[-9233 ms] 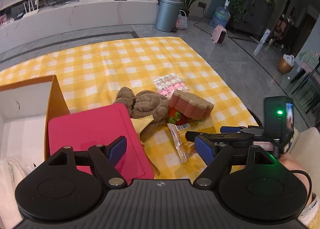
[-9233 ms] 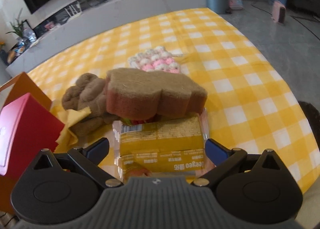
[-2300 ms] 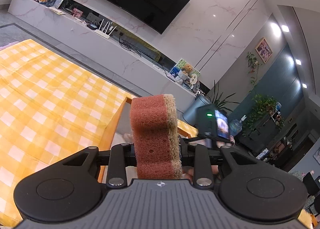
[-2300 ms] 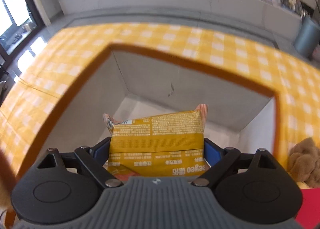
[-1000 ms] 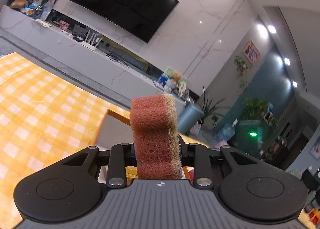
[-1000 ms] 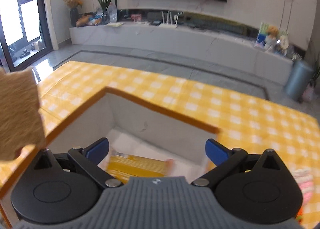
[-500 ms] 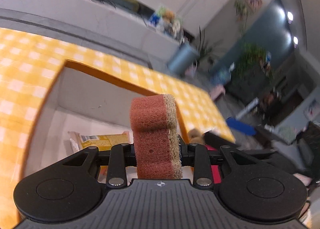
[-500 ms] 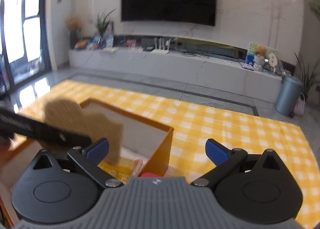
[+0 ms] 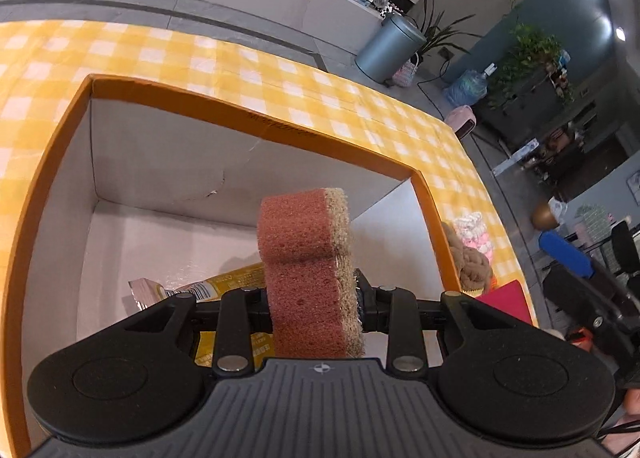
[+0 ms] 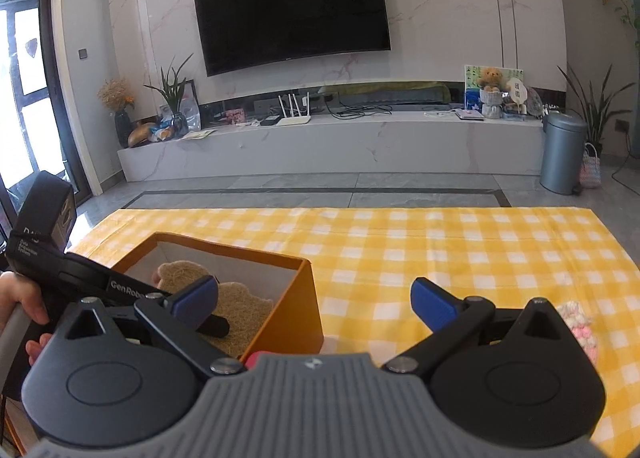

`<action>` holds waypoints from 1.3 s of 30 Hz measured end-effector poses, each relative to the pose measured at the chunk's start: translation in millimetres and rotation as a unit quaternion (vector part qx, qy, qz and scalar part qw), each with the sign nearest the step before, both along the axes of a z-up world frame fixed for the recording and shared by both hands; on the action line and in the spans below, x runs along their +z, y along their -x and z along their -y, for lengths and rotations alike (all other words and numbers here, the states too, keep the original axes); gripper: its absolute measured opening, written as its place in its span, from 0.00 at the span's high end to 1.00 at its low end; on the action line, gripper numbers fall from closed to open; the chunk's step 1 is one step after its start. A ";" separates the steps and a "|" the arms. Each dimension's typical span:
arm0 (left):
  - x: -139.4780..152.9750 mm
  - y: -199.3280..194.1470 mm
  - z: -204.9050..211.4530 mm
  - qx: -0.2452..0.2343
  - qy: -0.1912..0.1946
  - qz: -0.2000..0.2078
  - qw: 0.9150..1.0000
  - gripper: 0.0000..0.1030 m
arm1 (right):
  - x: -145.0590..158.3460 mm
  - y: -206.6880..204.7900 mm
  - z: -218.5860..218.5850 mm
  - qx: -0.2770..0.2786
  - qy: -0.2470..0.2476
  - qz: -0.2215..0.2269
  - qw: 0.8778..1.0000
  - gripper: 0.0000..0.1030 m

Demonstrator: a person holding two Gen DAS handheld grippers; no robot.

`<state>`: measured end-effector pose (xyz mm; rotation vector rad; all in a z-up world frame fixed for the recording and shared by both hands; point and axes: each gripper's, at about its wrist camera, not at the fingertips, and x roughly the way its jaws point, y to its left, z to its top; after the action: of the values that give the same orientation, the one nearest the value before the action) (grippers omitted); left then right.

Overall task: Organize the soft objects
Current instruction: 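Lower the brown sponge into the box and open the left tool, then move both tools back from the box toward the pile of soft items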

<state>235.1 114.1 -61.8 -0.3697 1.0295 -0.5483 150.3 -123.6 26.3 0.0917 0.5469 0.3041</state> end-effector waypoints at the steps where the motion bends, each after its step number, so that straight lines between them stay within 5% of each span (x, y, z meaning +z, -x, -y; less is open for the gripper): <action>1: 1.4 -1.1 1.7 -0.002 0.000 -0.001 1.000 0.65 | -0.1 -1.1 0.2 -0.001 0.000 -0.002 1.000 0.02; 3: 1.8 0.3 2.0 -0.006 -0.004 -0.005 1.000 0.63 | -0.7 0.5 -0.9 -0.004 -0.001 -0.005 1.000 0.02; 5: 2.7 3.5 6.4 -0.009 -0.035 -0.006 0.999 0.36 | 0.0 0.7 -1.5 -0.004 -0.001 -0.005 1.000 0.02; 7: 9.6 13.6 18.7 -0.024 -0.097 0.029 0.995 0.21 | 0.2 3.7 -1.7 -0.002 0.002 -0.002 1.000 0.02; 13: 32.2 51.7 37.1 -0.013 -0.212 0.112 0.971 0.08 | -1.3 7.2 1.2 -0.009 0.007 -0.003 1.000 0.02; 17: 40.6 71.5 43.3 0.007 -0.282 0.166 0.945 0.08 | -1.8 9.2 0.9 -0.016 0.016 -0.003 1.000 0.02; 27: 66.0 90.4 21.5 0.064 -0.257 0.190 0.945 0.08 | -3.4 12.0 -2.6 -0.009 0.021 -0.006 1.000 0.02; 39: 95.7 96.2 41.5 0.092 -0.226 0.232 0.942 0.08 | 1.6 19.1 2.6 -0.005 0.024 0.001 1.000 0.02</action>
<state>138.9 72.6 33.9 0.0749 0.6255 -0.1991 131.2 -126.2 27.8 0.0478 0.5517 0.2801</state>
